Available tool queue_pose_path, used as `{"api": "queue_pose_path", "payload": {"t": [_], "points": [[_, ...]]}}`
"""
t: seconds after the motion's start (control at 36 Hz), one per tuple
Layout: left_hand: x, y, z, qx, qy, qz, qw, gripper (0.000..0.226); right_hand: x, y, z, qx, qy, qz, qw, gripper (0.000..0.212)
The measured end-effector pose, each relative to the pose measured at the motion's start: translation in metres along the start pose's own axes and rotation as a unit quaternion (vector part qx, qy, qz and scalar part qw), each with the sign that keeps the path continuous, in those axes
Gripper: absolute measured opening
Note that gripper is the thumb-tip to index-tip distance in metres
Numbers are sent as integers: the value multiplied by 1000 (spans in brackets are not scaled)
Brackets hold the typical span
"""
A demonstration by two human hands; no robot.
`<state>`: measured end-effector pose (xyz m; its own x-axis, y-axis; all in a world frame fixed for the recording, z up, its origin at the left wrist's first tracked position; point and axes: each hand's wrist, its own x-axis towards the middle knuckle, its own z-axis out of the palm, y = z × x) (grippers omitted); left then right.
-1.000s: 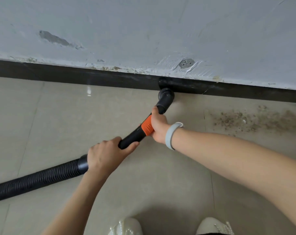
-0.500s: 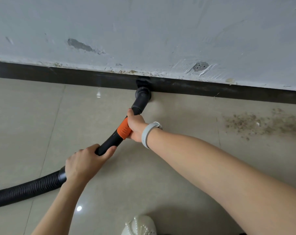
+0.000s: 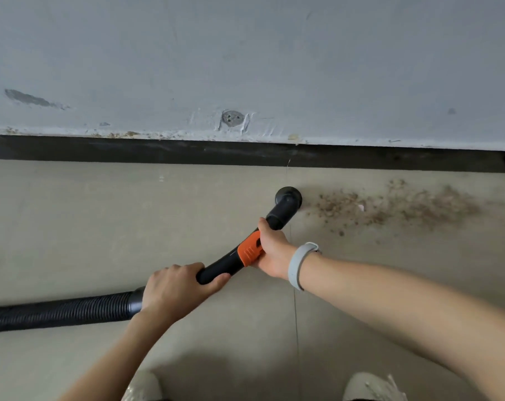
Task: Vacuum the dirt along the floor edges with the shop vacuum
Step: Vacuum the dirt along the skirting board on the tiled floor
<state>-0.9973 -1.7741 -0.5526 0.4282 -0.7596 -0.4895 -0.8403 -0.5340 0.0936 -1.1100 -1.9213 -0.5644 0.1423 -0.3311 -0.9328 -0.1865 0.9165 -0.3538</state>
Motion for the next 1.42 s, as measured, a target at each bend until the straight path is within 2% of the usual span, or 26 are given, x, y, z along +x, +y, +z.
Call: {"api": "queue_pose_path", "payload": {"t": [0.17,0.31,0.44,0.78,0.92,1.0,1.06,1.17,1.33,1.42], "points": [[-30,10,0,10,-40,-1,999,51,-16,35,-39,67,-55,28,996,32],[-58,14,-5,46,-84,7,995,48,-31,71,-59,78,-53,43,995,24],[-72,33,-10,82,-113,15,990,47,-40,86,-78,93,-35,64,993,42],[-51,91,22,56,-100,74,991,50,-20,69,-136,105,36,18,994,39],[-37,81,29,46,-70,92,992,50,-10,65,-125,130,48,-2,990,45],[-32,70,35,13,-50,71,996,51,-4,59,-111,146,24,-9,989,34],[-29,63,37,-7,-33,53,998,53,0,52,-103,135,6,-13,991,26],[-28,54,39,-30,4,25,999,54,6,39,-83,65,9,-27,997,36],[-26,38,37,-68,30,-4,997,56,8,24,-62,-27,-16,-19,999,39],[-20,36,32,-93,32,-28,995,57,10,8,-48,-67,-26,-31,997,33]]}}
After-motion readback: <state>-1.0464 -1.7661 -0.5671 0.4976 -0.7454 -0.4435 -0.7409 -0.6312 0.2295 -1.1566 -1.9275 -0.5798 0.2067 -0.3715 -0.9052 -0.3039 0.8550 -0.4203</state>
